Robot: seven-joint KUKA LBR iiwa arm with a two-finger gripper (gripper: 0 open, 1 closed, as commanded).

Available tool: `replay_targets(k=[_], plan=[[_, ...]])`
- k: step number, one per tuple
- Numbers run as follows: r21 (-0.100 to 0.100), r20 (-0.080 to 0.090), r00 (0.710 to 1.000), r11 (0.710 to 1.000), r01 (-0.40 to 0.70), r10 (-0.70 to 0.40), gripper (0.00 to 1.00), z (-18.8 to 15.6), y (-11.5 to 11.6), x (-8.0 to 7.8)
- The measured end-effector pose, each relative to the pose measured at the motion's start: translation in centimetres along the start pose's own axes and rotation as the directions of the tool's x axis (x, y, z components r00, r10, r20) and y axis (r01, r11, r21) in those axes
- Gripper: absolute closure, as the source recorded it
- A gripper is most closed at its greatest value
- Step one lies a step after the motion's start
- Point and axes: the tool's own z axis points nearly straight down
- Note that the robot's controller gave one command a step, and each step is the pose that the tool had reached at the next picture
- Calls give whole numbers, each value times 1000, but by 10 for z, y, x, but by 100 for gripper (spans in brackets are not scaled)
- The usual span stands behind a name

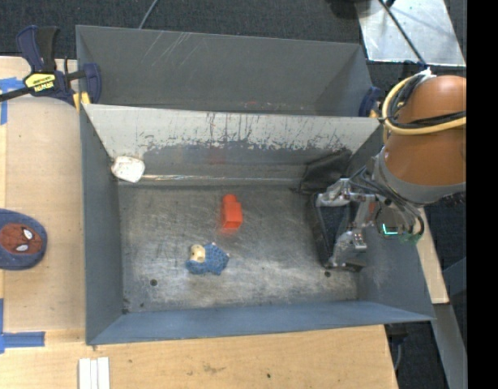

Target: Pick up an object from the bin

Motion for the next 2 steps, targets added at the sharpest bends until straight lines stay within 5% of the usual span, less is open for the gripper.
replay_targets(k=[1, 2], plan=[[0, 5, 999, 999, 34, -34, 0, 63, 10, -50], [-4, 13, 998, 998, -60, 60, 0, 14, 90, -50]])
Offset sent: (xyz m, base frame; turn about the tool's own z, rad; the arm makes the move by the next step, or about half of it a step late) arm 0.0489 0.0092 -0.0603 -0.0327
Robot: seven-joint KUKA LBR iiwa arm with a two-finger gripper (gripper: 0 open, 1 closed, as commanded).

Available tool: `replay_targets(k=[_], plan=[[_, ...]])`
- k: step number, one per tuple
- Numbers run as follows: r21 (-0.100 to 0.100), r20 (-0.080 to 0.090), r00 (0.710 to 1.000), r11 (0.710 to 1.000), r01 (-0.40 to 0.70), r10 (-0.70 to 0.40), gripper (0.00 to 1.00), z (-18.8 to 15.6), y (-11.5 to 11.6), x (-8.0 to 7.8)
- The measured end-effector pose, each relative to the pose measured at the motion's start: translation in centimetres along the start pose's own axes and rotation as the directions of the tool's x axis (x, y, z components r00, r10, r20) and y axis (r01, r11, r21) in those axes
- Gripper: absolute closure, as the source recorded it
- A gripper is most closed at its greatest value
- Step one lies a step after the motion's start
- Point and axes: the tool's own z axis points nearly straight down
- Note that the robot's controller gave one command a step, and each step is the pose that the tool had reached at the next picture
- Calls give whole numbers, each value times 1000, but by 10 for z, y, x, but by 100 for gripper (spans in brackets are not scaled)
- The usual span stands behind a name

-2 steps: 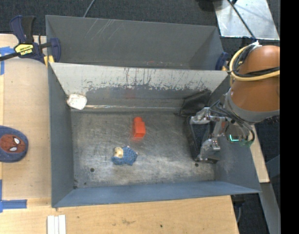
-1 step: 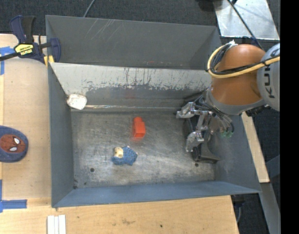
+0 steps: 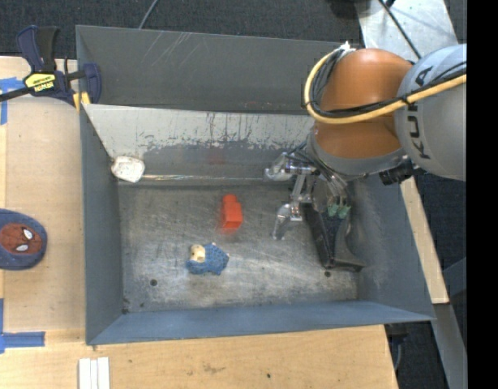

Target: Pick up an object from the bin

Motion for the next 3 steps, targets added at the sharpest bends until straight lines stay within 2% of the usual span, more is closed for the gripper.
replay_targets(k=[1, 2, 3], plan=[[0, -8, 941, 941, 339, -339, 0, 109, 70, -10], [-3, 2, 892, 892, 452, -452, 0, 111, 26, -21], [3, 12, 892, 892, 452, -452, 100, 108, 27, -24]])
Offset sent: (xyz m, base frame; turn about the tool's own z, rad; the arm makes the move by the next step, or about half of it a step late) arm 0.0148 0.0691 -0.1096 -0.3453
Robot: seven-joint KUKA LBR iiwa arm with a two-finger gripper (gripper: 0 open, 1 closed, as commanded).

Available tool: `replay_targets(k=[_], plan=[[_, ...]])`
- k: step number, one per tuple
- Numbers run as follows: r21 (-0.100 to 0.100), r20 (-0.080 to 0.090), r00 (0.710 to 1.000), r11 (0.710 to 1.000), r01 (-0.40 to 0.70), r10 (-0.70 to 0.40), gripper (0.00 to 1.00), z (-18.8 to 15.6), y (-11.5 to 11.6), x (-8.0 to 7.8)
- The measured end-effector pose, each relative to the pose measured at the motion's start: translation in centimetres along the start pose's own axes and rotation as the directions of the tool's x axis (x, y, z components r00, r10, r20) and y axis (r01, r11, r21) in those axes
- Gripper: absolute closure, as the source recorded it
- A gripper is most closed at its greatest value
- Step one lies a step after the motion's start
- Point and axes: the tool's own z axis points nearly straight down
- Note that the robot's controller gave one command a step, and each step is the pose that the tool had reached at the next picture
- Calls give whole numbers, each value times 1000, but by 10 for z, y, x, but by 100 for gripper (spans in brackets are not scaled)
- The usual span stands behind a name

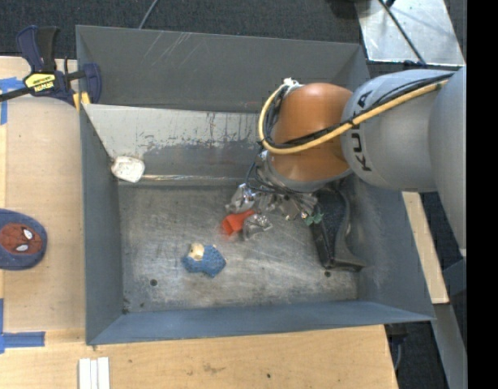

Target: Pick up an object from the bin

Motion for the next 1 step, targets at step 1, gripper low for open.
replay_targets(k=[1], plan=[[-2, -10, 982, 982, 187, -187, 100, -155, 17, 2]])
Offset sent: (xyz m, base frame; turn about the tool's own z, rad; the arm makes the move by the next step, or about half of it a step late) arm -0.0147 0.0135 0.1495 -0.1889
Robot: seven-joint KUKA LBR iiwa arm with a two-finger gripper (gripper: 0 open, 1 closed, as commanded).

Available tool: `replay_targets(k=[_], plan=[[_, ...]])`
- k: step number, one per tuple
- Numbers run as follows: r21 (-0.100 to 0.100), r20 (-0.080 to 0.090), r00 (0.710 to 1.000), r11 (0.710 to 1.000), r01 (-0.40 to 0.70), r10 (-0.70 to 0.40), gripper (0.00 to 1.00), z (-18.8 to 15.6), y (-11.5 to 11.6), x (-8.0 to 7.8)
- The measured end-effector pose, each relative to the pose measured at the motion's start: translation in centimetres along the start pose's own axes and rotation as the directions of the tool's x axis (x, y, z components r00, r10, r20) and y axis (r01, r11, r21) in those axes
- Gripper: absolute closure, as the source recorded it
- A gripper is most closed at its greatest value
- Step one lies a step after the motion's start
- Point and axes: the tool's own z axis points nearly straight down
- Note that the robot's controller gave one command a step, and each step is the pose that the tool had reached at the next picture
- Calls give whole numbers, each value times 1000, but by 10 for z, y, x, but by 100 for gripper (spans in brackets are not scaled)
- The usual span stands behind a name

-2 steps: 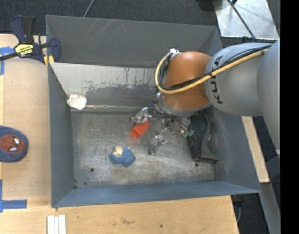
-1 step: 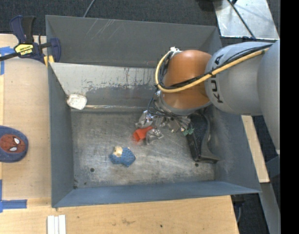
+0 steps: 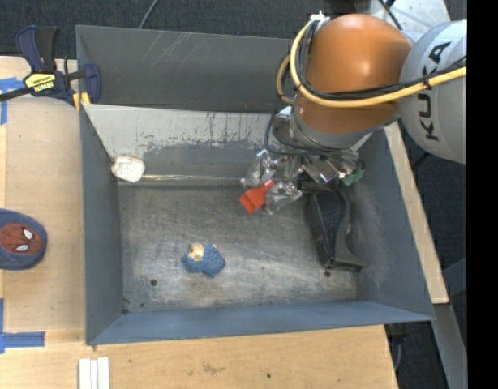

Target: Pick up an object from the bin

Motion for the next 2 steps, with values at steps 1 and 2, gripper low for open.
replay_targets(k=[1, 2], plan=[[-11, -13, 968, 968, 249, -249, 100, 83, 25, 37], [0, -1, 968, 968, 253, -253, 100, -42, 19, 44]])
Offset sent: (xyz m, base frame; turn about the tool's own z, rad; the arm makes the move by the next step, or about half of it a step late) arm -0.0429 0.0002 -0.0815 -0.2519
